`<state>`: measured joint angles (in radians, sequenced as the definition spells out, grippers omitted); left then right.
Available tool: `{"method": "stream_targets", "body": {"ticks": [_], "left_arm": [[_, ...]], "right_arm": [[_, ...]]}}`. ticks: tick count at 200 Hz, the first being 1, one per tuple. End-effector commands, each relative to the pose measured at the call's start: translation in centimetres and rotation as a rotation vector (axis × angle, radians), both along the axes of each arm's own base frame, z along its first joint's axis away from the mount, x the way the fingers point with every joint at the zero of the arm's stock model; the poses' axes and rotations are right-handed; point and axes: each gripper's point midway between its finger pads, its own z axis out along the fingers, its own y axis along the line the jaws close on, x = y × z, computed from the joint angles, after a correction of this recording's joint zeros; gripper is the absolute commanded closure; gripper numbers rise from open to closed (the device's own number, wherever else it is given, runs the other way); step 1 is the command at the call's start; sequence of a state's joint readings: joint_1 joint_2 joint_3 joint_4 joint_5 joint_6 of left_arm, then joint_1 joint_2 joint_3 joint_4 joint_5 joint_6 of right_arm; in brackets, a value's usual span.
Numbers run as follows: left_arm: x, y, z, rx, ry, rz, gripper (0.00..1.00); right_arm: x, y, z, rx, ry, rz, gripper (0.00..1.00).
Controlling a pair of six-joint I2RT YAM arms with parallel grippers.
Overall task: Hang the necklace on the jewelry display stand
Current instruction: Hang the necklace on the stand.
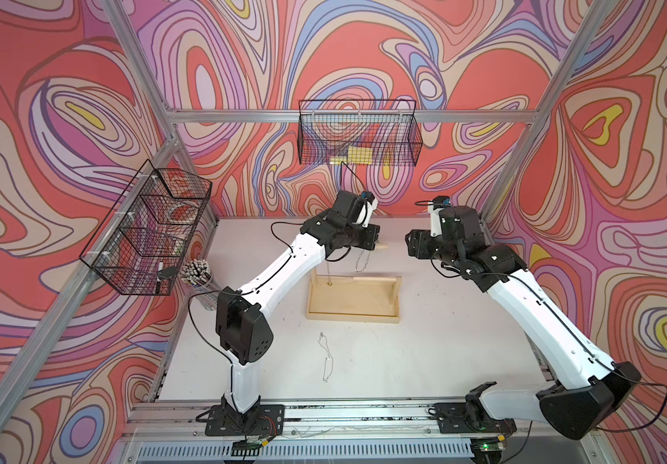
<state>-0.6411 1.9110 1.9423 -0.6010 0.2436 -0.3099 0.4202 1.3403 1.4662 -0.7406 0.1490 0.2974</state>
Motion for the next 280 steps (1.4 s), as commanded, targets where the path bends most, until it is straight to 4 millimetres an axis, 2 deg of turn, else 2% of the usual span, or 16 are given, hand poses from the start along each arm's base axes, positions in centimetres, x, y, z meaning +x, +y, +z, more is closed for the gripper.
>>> {"method": "stream_targets", "body": {"ticks": [1, 81, 210, 233, 280], "left_arm": [[0.0, 1.4, 2.0, -0.011, -0.052, 0.028, 1.00], [0.3, 6.3, 1.3, 0.066, -0.057, 0.124, 1.00], [-0.2, 8.0, -0.4, 0.087, -0.044, 0.161, 1.00], [-0.3, 8.1, -0.3, 0.081, -0.042, 0.161, 0.95], [-0.5, 8.3, 0.6, 0.076, -0.056, 0.154, 0.68]], "right_arm": [[0.4, 0.3, 0.6, 0.022, -0.014, 0.005, 0.26], [0.5, 0.7, -0.4, 0.032, 0.008, 0.013, 0.26], [1.0, 1.5, -2.2, 0.041, 0.060, 0.031, 0.26], [1.0, 1.6, -2.3, 0.042, 0.065, 0.034, 0.26], [1.0, 1.6, -2.3, 0.050, 0.066, 0.035, 0.26]]}}
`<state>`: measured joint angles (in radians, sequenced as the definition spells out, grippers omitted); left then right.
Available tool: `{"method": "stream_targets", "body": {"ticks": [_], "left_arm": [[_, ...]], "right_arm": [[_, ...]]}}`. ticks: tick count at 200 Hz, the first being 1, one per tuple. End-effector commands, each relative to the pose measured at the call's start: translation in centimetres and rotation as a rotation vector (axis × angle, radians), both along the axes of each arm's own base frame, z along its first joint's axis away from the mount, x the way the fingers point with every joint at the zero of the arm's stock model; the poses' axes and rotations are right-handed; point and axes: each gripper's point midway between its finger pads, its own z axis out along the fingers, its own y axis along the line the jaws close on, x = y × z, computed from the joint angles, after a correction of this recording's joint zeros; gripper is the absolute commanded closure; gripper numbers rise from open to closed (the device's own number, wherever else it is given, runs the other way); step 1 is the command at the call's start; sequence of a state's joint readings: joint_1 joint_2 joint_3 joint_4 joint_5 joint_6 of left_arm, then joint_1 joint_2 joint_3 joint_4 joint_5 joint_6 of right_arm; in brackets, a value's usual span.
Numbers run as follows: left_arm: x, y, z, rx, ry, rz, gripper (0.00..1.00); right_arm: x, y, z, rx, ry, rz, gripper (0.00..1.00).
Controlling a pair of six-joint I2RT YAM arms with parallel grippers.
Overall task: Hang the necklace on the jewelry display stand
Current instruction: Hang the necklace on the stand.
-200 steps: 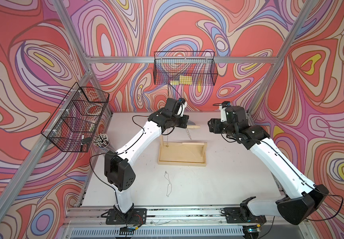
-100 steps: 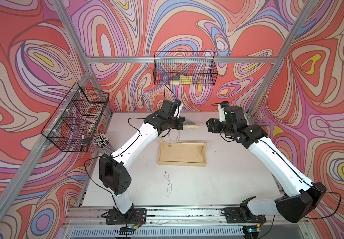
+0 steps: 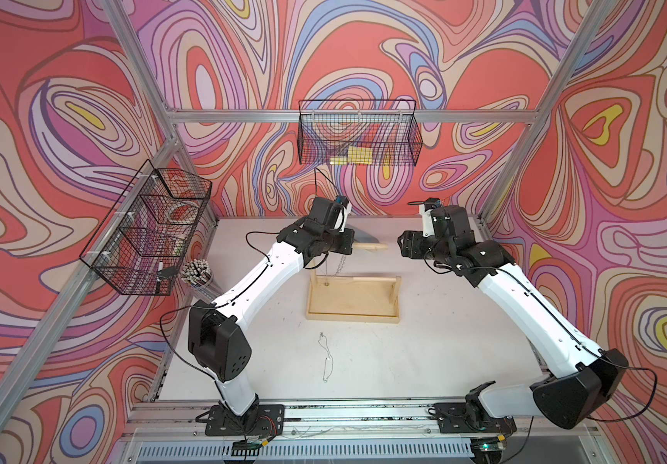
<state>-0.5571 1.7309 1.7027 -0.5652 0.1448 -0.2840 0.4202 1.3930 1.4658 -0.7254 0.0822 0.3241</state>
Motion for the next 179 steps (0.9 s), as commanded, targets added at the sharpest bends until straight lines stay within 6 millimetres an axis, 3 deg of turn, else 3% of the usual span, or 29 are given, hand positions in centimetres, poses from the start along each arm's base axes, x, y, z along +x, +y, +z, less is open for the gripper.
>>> {"method": "stream_targets", "body": {"ticks": [1, 64, 101, 124, 144, 179], "left_arm": [[-0.5, 0.9, 1.6, -0.001, -0.028, 0.007, 0.68], [-1.2, 1.4, 4.2, -0.016, -0.064, 0.004, 0.61], [-3.0, 2.9, 8.1, -0.026, -0.128, 0.011, 0.38], [-4.8, 4.9, 9.8, -0.017, -0.141, 0.053, 0.28], [-6.4, 8.0, 8.5, 0.041, -0.089, 0.167, 0.27], [-10.3, 14.5, 2.7, 0.158, 0.060, 0.409, 0.32]], "right_arm": [[0.2, 0.1, -0.5, 0.009, 0.010, -0.002, 0.26], [0.2, -0.1, 0.0, 0.002, -0.001, -0.008, 0.27], [-1.1, -0.4, 0.2, -0.024, 0.021, 0.005, 0.26], [-3.3, 1.4, -0.8, -0.062, 0.070, 0.067, 0.21], [-6.1, 5.0, -2.6, -0.138, 0.110, 0.141, 0.20], [-10.9, 10.8, -8.2, -0.164, 0.265, 0.281, 0.28]]}}
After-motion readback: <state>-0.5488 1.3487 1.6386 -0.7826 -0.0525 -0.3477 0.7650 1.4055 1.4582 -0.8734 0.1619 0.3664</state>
